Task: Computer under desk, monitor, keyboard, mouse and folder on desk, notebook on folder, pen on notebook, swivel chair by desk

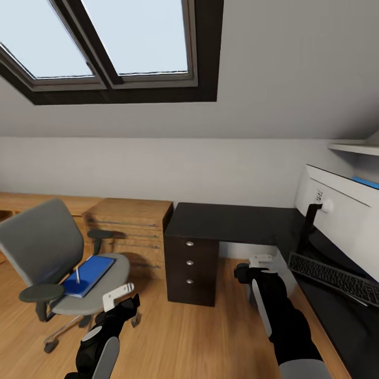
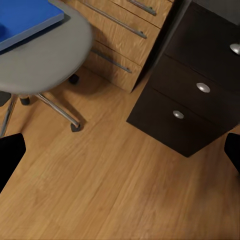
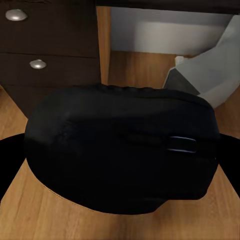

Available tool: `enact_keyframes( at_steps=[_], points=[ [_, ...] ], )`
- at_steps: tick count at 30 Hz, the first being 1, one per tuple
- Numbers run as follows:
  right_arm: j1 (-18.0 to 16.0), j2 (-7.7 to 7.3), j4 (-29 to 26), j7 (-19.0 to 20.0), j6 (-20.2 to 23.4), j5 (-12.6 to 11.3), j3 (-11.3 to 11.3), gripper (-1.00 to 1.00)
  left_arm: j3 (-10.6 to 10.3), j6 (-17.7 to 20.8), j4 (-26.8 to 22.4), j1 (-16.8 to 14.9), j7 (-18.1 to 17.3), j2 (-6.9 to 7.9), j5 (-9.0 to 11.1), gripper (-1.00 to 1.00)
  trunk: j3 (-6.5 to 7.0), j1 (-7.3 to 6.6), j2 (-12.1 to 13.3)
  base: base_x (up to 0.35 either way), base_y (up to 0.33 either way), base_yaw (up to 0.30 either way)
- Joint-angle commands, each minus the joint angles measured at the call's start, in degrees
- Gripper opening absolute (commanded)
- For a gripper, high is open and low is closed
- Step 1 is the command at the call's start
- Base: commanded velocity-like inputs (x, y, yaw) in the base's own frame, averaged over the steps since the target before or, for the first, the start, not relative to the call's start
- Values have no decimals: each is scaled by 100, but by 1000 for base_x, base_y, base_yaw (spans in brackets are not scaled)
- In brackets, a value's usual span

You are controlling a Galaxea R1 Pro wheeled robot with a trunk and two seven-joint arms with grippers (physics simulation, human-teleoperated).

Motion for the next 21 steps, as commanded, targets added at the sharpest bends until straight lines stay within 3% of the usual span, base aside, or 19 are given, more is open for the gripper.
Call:
enact_keyframes(
  at_steps=[1,12,21],
  points=[
    [-4,5,-6,27,29,51,-7,-100,-6,9,-8,-4,55,1,60,100,11,-19,38,321,0,0],
    [-4,5,-6,22,29,51,-7,-100,-7,9,-8,-5,55,1,61,100,209,-261,479,325,0,1],
    [-4,5,2,23,20,42,21,-100,-7,9,-8,-4,55,1,62,100,370,-458,840,325,0,253]
  ],
)
